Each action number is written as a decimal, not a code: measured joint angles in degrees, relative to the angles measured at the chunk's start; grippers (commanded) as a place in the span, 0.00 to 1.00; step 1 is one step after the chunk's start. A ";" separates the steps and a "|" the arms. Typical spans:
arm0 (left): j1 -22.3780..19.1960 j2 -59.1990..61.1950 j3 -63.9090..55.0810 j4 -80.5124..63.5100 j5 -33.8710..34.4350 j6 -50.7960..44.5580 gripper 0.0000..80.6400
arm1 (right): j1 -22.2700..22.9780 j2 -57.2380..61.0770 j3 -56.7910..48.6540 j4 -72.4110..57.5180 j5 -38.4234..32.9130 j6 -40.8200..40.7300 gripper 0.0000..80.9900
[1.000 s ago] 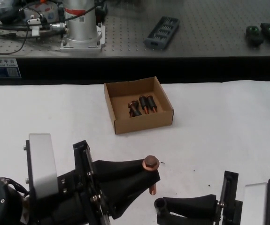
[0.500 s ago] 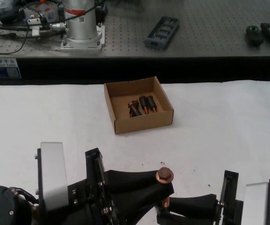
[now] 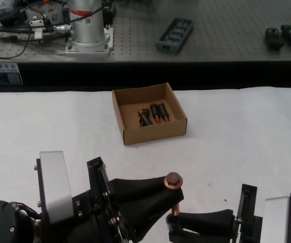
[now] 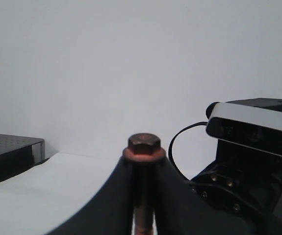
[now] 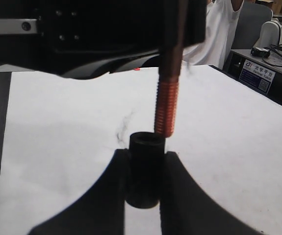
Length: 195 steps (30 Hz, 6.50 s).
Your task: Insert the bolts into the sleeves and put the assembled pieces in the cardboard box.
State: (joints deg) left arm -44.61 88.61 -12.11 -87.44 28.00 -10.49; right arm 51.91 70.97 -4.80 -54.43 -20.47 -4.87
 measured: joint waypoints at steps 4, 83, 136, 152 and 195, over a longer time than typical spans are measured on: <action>0.00 0.00 0.00 0.00 -0.14 0.00 0.01 | 0.00 0.00 0.00 -0.25 0.00 0.00 0.07; 0.00 0.00 1.27 4.30 2.87 -2.46 0.03 | 0.55 0.35 0.52 -6.59 1.78 3.54 0.07; 0.00 0.00 1.40 2.46 0.05 -3.44 0.64 | 0.61 0.35 0.52 -6.83 3.15 4.03 0.07; 0.00 -7.07 7.37 -0.14 -10.27 3.53 0.01 | 0.61 0.35 0.76 -6.83 3.61 4.03 0.07; 0.00 -34.33 -0.42 57.94 -39.03 0.81 0.01 | -6.22 -14.46 -41.94 72.46 30.30 13.03 0.07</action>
State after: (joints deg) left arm -44.61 54.28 -12.53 -29.50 -11.03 -9.68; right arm 45.69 56.51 -46.74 18.03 9.83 8.16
